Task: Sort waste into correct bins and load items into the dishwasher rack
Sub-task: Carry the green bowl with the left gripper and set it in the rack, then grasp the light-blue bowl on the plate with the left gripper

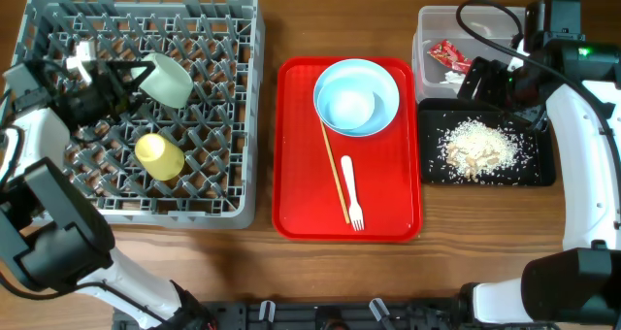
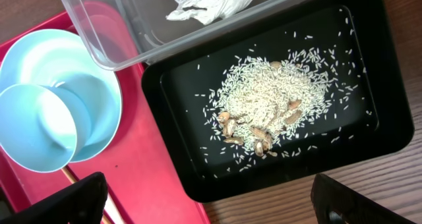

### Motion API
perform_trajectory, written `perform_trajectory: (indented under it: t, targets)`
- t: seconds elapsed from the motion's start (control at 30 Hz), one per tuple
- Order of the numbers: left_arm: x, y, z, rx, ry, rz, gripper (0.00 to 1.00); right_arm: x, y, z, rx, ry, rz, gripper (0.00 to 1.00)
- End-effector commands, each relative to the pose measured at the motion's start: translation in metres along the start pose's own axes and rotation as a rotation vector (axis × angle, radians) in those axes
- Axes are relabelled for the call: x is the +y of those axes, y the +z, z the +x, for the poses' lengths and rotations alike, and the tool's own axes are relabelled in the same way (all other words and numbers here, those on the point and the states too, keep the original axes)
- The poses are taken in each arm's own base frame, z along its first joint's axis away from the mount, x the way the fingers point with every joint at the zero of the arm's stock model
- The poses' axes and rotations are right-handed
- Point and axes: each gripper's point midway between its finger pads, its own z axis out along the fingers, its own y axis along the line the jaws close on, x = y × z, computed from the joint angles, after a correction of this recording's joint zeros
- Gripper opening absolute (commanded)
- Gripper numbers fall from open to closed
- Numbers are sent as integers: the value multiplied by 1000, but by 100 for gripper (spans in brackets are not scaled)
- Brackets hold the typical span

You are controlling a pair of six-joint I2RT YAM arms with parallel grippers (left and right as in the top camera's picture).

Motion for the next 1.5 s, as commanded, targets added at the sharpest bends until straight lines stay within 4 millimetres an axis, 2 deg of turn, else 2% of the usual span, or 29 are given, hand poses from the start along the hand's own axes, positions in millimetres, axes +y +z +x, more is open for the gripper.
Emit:
perform_trajectory:
  t: [0.0, 0.07, 0.1, 0.23, 0.4, 0.5, 0.6, 0.67, 0.73, 0.8, 0.87, 0.93, 0.97, 1.03, 1.13, 1.2, 1.27, 1.33, 1.4, 1.47]
  targets:
    - [7, -15, -5, -29, -40, 6, 70, 3, -12, -3, -33, 14, -17, 100]
    - [10, -22, -7, -46, -51, 1, 78, 3, -12, -4, -33, 14, -17, 100]
    - [14, -25, -9, -57, -57, -19, 100, 3, -12, -3, -33, 14, -17, 100]
    - [38, -35, -13, -101, -98, -142, 100, 3, -12, -3, -32, 13, -17, 100]
    - [34, -56, -21, -163, -76, -188, 100, 3, -12, -3, -33, 13, -17, 100]
    - [21, -69, -26, -206, -31, -215, 100, 3, -12, -3, -32, 13, -17, 100]
    - [-11, -75, -27, -244, 67, -253, 100, 3, -12, -3, -32, 13, -17, 99]
    - [-34, -71, -23, -256, 141, -292, 100, 1, -12, -3, -31, 3, -8, 100]
    - [-57, -53, -13, -254, 234, -375, 100, -10, -12, -6, -44, 27, 39, 100]
    - [-75, -25, 0, -232, 326, -451, 100, -17, -12, -8, -47, 50, 45, 100]
    - [-82, 2, 14, -199, 387, -502, 100, -26, -12, -10, -47, 74, 48, 100]
    - [-85, 45, 38, -131, 467, -574, 100, -33, -13, -12, -44, 102, 41, 100]
    - [-85, 58, 47, -107, 493, -590, 100, -34, -13, -12, -42, 111, 31, 100]
    - [-87, 105, 82, -23, 585, -618, 100, -36, -13, -13, -39, 123, 19, 100]
    - [-102, 169, 135, 102, 700, -517, 100, -36, -13, -13, -39, 114, 18, 100]
    - [-107, 199, 158, 142, 753, -462, 100, -36, -13, -13, -39, 114, 19, 100]
    - [-104, 235, 186, 169, 814, -434, 100, -36, -13, -13, -38, 114, 19, 100]
    - [-93, 254, 201, 182, 845, -469, 100, -36, -13, -12, -37, 114, 19, 100]
    - [-86, 268, 209, 191, 874, -543, 100, -36, -13, -12, -37, 114, 19, 100]
    - [-92, 284, 212, 213, 929, -587, 100, -36, -13, -12, -37, 114, 19, 100]
